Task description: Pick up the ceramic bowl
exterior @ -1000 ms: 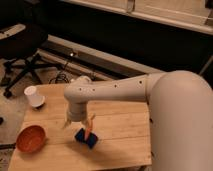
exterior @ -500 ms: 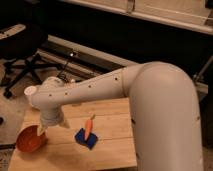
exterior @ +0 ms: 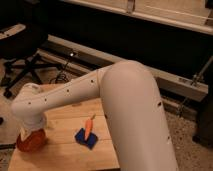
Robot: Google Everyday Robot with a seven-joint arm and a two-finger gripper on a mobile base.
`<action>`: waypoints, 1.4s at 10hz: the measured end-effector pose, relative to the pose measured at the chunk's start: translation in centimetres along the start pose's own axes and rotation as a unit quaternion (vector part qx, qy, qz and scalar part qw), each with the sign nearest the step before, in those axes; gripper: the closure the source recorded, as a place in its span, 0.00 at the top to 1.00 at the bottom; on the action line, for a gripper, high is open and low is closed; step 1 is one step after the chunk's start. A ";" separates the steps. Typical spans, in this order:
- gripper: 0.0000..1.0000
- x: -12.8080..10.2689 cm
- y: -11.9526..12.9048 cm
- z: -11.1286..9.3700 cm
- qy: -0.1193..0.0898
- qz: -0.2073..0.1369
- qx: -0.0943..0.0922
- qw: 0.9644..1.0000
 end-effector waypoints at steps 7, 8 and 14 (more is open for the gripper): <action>0.67 0.6 1.2 4.9 -0.013 -0.007 0.038 0.999; 0.54 0.0 0.6 6.1 -0.026 -0.019 0.044 0.999; 0.01 0.4 1.0 3.9 -0.020 -0.020 0.069 0.997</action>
